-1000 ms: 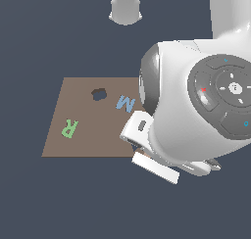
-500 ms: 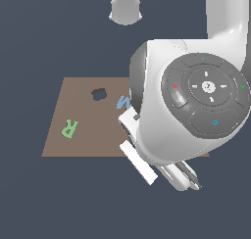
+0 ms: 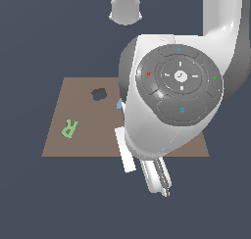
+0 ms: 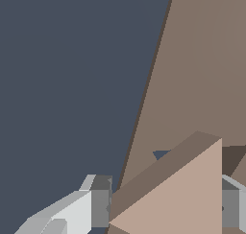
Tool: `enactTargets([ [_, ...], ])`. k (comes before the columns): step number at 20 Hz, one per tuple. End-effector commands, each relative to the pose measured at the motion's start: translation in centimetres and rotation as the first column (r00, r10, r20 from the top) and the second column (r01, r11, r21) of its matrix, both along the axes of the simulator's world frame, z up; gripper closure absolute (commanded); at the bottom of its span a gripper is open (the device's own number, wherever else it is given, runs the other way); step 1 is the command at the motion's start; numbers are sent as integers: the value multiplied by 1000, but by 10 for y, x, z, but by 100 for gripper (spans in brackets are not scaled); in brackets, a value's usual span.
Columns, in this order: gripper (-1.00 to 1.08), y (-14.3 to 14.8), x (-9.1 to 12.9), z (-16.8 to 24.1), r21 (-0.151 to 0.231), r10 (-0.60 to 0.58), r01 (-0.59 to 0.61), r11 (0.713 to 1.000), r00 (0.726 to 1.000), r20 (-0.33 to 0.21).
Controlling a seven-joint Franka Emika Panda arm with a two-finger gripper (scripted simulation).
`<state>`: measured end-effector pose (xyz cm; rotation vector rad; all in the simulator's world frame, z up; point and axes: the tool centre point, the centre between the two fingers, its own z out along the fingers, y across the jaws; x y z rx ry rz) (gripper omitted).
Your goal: Insert a designated object into the corresponding slot on a board.
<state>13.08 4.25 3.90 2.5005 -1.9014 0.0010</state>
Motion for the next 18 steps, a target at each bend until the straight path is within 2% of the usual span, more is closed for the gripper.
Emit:
enactTargets([
  [1,108,-4,-3,1,0,-104,104,995,995,0],
  [9,108,-12,-14,1,1,-352,352,936,936,0],
  [18,108,-15,-22,2,1,-506,506,863,863,-1],
])
